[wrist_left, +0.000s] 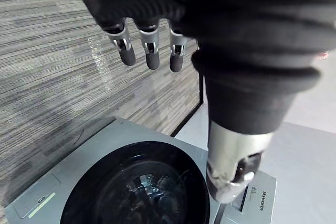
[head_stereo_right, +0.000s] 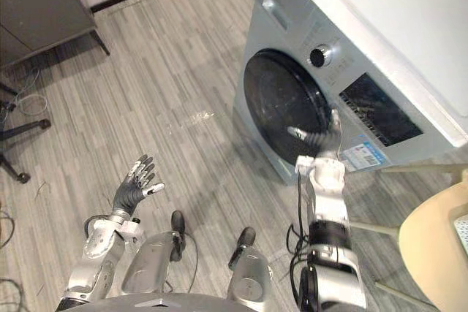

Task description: Pick up the laundry basket with both hands and put the clothes into the washing machine.

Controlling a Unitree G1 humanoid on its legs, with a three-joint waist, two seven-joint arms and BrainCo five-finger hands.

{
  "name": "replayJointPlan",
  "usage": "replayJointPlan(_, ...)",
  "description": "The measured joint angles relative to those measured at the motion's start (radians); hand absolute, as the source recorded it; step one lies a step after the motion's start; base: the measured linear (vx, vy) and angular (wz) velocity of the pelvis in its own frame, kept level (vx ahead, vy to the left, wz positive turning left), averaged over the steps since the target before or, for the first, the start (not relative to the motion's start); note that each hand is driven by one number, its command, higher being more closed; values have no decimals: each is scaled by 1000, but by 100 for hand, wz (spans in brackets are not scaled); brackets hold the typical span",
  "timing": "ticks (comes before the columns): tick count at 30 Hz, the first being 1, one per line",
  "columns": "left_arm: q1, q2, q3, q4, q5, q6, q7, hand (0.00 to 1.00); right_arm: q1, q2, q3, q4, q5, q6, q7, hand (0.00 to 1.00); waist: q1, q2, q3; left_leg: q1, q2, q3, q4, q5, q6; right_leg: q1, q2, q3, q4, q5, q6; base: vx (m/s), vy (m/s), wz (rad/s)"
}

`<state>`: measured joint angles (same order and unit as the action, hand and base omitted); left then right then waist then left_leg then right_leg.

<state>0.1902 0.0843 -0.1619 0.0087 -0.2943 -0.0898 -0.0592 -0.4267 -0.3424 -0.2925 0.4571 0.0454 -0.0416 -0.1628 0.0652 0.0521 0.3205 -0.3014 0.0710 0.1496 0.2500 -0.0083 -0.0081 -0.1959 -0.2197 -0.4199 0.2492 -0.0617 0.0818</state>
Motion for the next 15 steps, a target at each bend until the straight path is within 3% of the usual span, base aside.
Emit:
replayJointPlan(4, -29, 17, -20, -2, -19, -11, 1, 0, -110, -104, 16, 135, 99, -24, -22, 0, 11, 2, 41, -19, -22, -4, -66, 51, 12, -26, -5, -3, -41, 42, 2, -64, 67, 4)
replayJointPlan(8, -46, 23, -17, -3, -42, -12, 2, 0, -189, -184, 17, 237, 108, -56, -17, 0, 3, 1, 65, -32, -26, -10, -121, 97, 15, -50, 0, -8, -63, 70, -5, -75, 13, 4)
replayJointPlan(11, -56, 26, -29, -7, -58, -12, 2, 0, -303, -257, 55, 394, 99, -43, 19, 0, 4, 3, 74, -30, -23, -13, -164, 128, 8, -52, 15, -9, -92, 87, -18, -124, 6, 2)
replayJointPlan(15, -64, 33, -45, -41, -60, -13, 1, 0, -408, -316, 55, 551, 24, 15, 53, 0, 27, 2, 78, -35, -15, -12, -233, 161, 5, -71, 32, -5, -118, 92, -19, -97, -17, 11)
